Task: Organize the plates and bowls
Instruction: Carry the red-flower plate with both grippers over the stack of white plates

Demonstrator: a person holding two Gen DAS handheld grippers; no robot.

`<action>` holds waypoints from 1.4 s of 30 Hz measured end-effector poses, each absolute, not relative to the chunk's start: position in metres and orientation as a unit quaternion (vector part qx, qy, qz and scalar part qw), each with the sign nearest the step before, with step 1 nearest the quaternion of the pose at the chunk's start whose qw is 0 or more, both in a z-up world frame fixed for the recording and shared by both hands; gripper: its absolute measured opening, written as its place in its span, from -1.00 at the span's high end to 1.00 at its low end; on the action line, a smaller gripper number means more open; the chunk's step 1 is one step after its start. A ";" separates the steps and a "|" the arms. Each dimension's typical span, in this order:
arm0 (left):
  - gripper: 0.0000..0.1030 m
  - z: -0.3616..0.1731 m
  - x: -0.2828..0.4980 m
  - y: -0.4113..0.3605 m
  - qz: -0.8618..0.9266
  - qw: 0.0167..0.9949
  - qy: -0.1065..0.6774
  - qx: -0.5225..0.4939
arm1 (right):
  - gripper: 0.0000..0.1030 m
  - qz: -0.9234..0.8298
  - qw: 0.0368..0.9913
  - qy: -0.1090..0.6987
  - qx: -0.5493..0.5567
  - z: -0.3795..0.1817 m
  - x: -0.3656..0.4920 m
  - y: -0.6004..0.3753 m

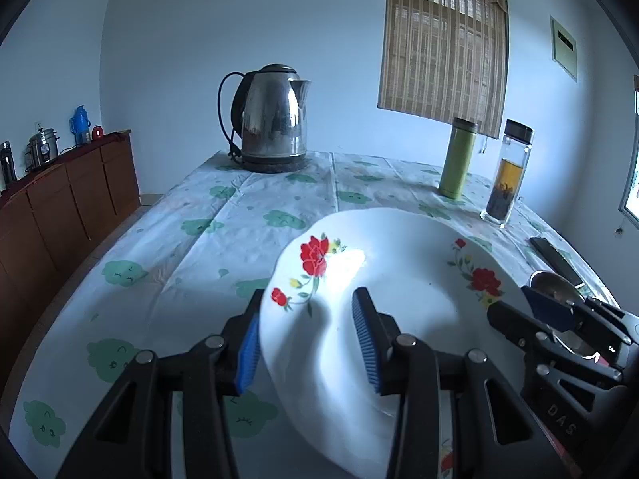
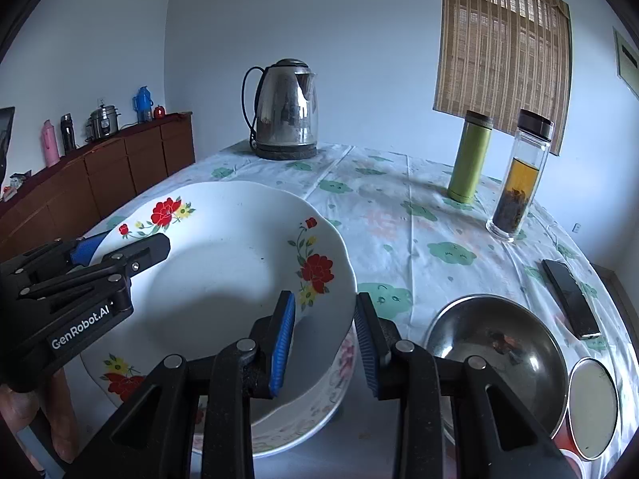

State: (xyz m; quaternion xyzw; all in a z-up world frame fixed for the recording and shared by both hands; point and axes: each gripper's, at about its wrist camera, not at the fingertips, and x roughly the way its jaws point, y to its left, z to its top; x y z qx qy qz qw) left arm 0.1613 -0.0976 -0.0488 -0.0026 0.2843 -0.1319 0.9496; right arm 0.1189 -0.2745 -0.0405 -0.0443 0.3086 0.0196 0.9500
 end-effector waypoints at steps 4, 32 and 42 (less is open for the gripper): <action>0.22 -0.050 0.161 -0.099 -0.133 0.950 0.283 -0.003 | 0.36 0.018 0.947 0.317 -0.046 -0.044 0.120 -0.276; 0.22 -0.059 0.163 -0.111 -0.142 0.945 0.294 0.025 | 0.36 0.003 0.937 0.344 -0.054 -0.055 0.124 -0.280; 0.22 -0.061 0.163 -0.113 -0.143 0.943 0.299 0.029 | 0.36 -0.001 0.935 0.349 -0.058 -0.057 0.125 -0.280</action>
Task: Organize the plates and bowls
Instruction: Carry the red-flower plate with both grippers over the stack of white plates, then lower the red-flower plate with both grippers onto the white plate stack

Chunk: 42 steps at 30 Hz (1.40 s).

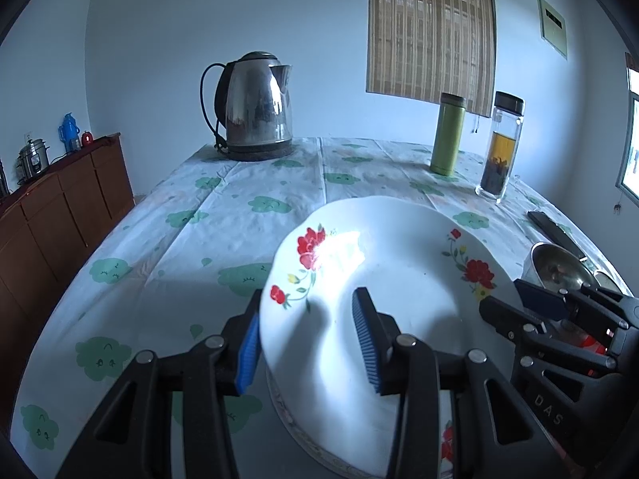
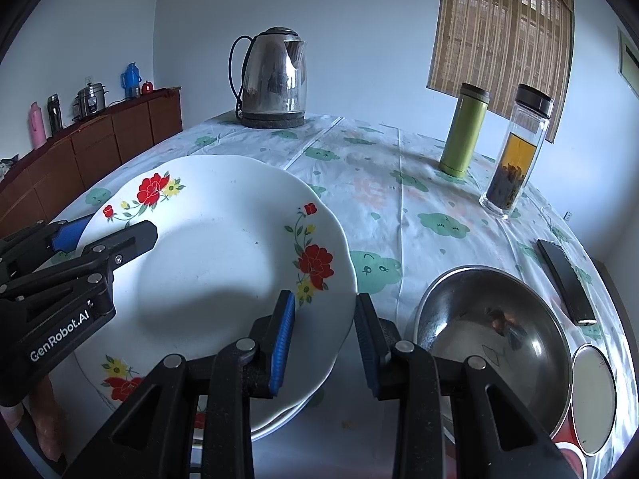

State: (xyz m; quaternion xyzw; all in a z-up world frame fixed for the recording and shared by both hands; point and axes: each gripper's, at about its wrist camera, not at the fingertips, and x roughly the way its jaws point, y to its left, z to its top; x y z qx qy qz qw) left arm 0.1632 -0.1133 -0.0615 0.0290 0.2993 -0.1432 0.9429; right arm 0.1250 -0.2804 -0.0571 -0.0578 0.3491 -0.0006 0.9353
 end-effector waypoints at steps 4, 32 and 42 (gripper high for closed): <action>0.22 -0.064 0.163 -0.114 -0.142 0.942 0.303 0.031 | 0.36 -0.001 0.935 0.351 -0.060 -0.058 0.126 -0.281; 0.22 -0.071 0.169 -0.115 -0.144 0.934 0.325 0.033 | 0.35 -0.010 0.930 0.357 -0.082 -0.062 0.126 -0.276; 0.22 -0.072 0.168 -0.121 -0.141 0.934 0.325 0.048 | 0.33 -0.027 0.931 0.345 -0.118 -0.062 0.126 -0.271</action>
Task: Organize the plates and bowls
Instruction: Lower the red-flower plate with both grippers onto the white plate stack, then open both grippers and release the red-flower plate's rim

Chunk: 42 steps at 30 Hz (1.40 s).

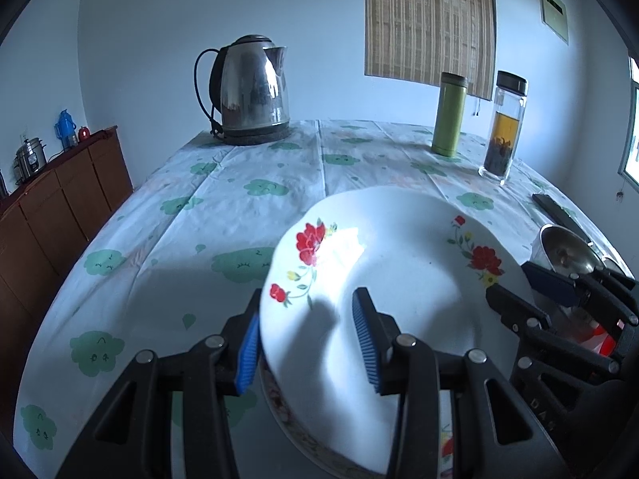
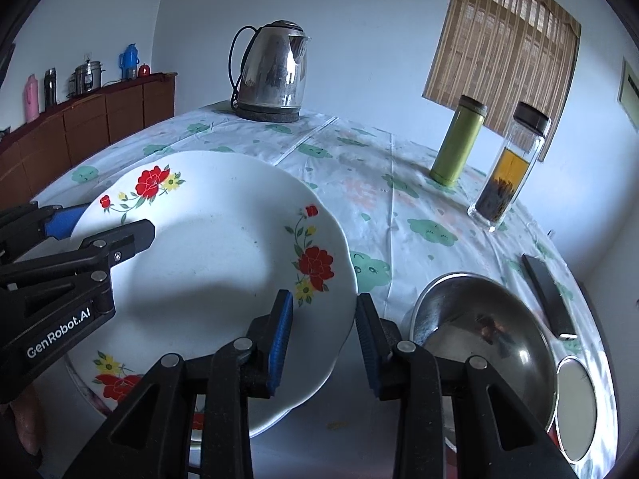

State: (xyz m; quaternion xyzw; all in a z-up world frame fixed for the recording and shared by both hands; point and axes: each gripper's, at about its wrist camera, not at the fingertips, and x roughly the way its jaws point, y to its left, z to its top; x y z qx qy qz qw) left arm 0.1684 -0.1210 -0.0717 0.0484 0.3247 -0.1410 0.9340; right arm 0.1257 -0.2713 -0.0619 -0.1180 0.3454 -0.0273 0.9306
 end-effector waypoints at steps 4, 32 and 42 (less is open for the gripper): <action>0.22 -0.072 0.169 -0.120 -0.133 0.935 0.326 0.050 | 0.32 -0.034 0.928 0.340 -0.151 -0.064 0.124 -0.262; -0.01 -0.074 0.170 -0.127 -0.133 0.930 0.334 0.076 | 0.31 -0.015 0.936 0.323 -0.139 -0.058 0.119 -0.257; -0.24 -0.074 0.170 -0.128 -0.144 0.928 0.336 0.076 | 0.31 -0.004 0.938 0.325 -0.118 -0.058 0.119 -0.262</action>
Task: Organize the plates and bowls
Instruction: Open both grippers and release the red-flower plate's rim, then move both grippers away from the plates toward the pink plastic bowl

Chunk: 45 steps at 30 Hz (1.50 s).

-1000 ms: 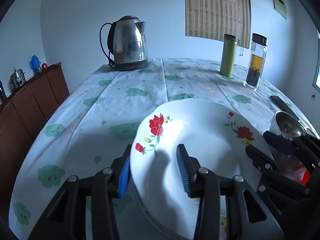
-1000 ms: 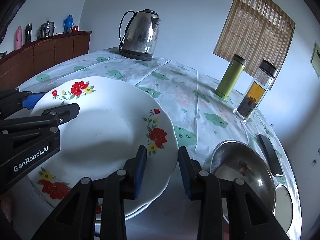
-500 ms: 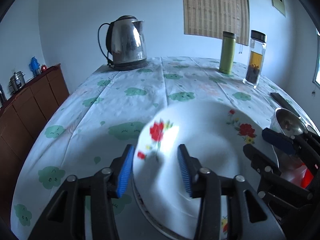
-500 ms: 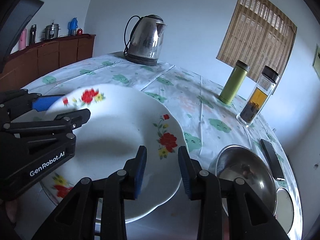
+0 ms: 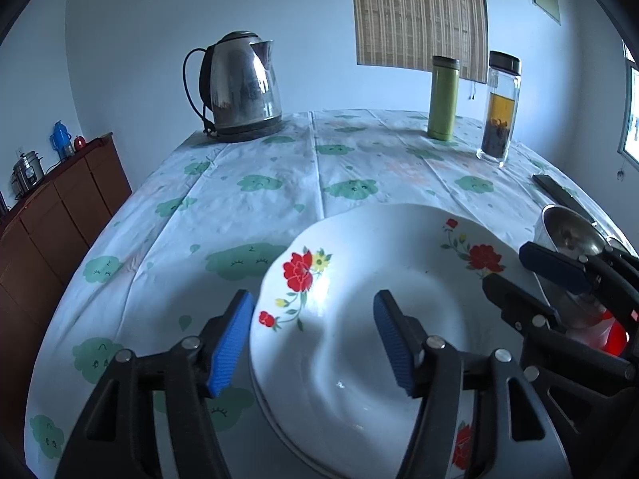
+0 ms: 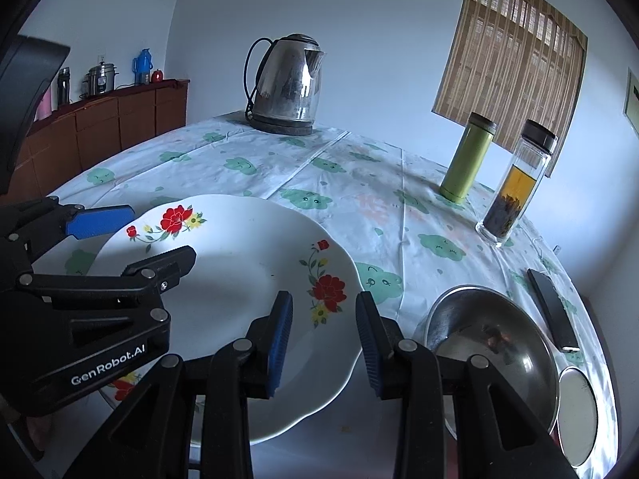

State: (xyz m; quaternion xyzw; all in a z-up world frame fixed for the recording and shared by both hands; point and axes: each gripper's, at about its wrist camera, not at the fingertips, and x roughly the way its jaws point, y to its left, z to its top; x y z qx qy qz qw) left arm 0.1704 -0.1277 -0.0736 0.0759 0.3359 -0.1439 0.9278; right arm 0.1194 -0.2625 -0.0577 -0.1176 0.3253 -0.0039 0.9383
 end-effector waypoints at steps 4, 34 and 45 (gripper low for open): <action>-0.43 -0.074 0.173 -0.126 -0.144 0.926 0.343 0.071 | 0.17 -0.006 0.939 0.325 -0.114 -0.057 0.120 -0.265; -0.72 -0.056 0.159 -0.100 -0.154 0.945 0.289 -0.004 | -0.12 -0.021 0.972 0.221 -0.083 -0.027 0.096 -0.271; -0.72 -0.052 0.154 -0.114 -0.165 0.944 0.284 0.011 | -0.12 -0.007 0.987 0.161 -0.030 -0.008 0.076 -0.288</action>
